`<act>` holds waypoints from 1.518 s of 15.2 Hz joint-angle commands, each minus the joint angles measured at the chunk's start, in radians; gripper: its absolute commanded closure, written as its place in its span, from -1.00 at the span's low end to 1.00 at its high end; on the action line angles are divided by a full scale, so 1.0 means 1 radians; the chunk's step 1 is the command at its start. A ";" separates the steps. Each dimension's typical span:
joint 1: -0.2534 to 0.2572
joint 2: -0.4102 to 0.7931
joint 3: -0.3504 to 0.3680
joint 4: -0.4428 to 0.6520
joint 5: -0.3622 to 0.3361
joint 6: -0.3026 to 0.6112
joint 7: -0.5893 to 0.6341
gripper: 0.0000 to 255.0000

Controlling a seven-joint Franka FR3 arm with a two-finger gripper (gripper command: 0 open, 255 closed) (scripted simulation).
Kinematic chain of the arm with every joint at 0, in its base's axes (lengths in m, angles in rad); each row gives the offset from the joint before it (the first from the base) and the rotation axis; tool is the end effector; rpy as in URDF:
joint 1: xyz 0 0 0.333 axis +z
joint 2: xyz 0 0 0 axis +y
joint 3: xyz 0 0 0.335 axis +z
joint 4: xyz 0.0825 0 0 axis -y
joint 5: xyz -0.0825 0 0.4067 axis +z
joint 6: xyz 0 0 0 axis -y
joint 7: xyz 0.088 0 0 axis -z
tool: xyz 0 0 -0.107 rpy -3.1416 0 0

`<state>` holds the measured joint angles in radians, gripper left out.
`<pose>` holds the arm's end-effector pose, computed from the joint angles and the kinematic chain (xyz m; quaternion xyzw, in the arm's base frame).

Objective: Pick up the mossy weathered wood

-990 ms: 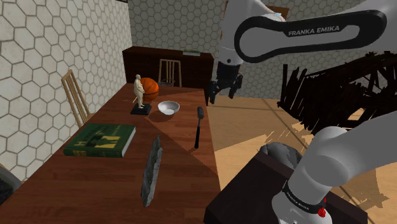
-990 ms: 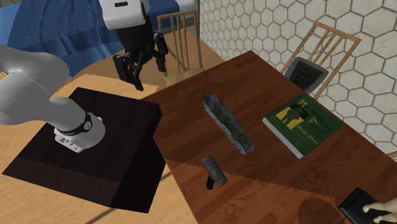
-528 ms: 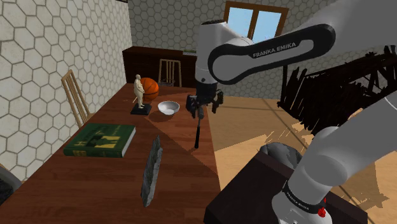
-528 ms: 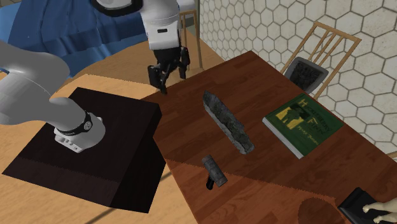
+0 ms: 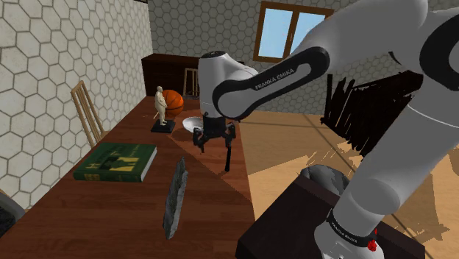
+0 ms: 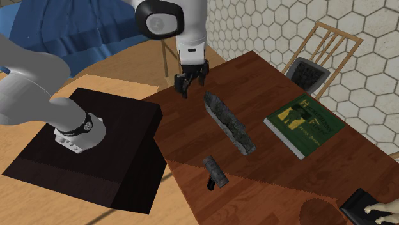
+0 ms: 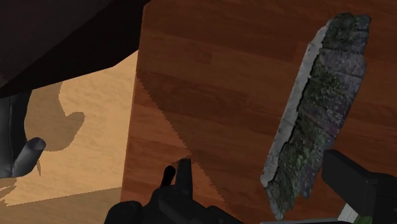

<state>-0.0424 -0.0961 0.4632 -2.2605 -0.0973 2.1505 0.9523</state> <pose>0.4760 0.2108 0.4021 0.9695 -0.2370 0.0294 0.0558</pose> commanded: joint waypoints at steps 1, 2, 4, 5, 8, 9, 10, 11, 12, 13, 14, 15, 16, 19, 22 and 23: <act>0.003 0.091 0.020 0.044 -0.040 0.024 0.080 -1.00; 0.007 0.135 0.024 0.068 -0.062 0.033 0.116 -1.00; 0.020 0.224 0.027 0.118 -0.106 0.047 0.185 -1.00; 0.029 0.268 0.025 0.146 -0.127 0.052 0.218 -1.00; 0.065 0.398 0.009 0.236 -0.184 0.061 0.307 -1.00; 0.079 0.441 0.001 0.269 -0.200 0.062 0.333 -1.00; 0.093 0.483 -0.007 0.303 -0.214 0.062 0.357 -1.00; 0.108 0.525 -0.016 0.338 -0.226 0.061 0.379 -1.00; 0.124 0.567 -0.025 0.375 -0.237 0.059 0.400 -1.00; 0.139 0.608 -0.035 0.413 -0.246 0.057 0.418 -1.00; 0.154 0.650 -0.044 0.453 -0.253 0.053 0.435 -1.00; 0.169 0.692 -0.053 0.495 -0.259 0.049 0.451 -1.00; 0.184 0.733 -0.062 0.538 -0.264 0.044 0.465 -1.00; 0.225 0.856 -0.086 0.674 -0.271 0.022 0.497 -1.00; 0.231 0.883 -0.095 0.678 -0.280 0.046 0.503 -1.00; 0.233 0.892 -0.098 0.680 -0.283 0.053 0.504 -1.00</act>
<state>0.1888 0.7861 0.3686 -1.5835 -0.3774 2.1959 1.4543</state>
